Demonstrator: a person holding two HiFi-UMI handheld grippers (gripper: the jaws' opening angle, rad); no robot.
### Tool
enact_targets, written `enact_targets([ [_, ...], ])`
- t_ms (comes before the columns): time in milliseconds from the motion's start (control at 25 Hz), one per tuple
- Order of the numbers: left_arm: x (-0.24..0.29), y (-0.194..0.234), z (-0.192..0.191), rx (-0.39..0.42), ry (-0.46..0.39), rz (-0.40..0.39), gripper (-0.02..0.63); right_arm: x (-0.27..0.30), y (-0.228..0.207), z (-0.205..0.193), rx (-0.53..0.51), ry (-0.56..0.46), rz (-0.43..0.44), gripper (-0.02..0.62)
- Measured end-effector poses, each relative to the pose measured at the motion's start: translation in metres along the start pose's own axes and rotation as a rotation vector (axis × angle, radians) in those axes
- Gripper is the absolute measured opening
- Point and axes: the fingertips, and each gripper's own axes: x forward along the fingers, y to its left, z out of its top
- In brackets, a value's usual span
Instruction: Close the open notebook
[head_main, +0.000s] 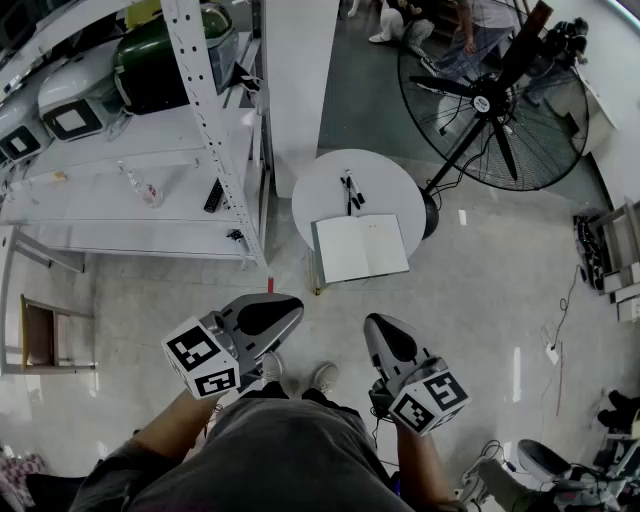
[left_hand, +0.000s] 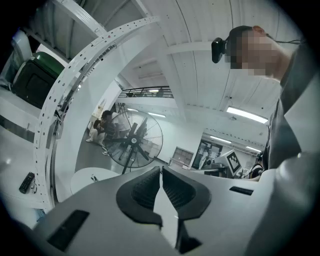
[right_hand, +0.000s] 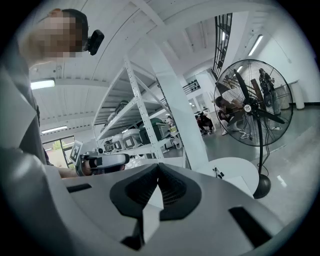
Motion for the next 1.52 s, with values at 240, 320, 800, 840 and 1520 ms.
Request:
enact_targets([
  [240, 0.009, -0.010, -0.004, 0.001, 0.003, 0.006, 0.032, -0.010, -0.008, -0.001, 0.004, 0.002, 0.007, 0.020],
  [320, 0.013, -0.015, -0.007, -0.001, 0.006, 0.008, 0.032, -0.014, -0.011, -0.001, 0.005, 0.003, 0.011, 0.020],
  [800, 0.031, -0.036, -0.024, -0.008, 0.012, 0.052, 0.032, -0.039, -0.038, -0.007, 0.031, 0.000, 0.017, 0.021],
  [840, 0.033, -0.038, -0.025, -0.009, 0.012, 0.056, 0.032, -0.042, -0.041, -0.008, 0.033, 0.000, 0.018, 0.021],
  [1520, 0.071, -0.064, -0.036, 0.000, 0.014, 0.106, 0.032, -0.074, -0.084, -0.008, 0.046, 0.008, 0.052, 0.021],
])
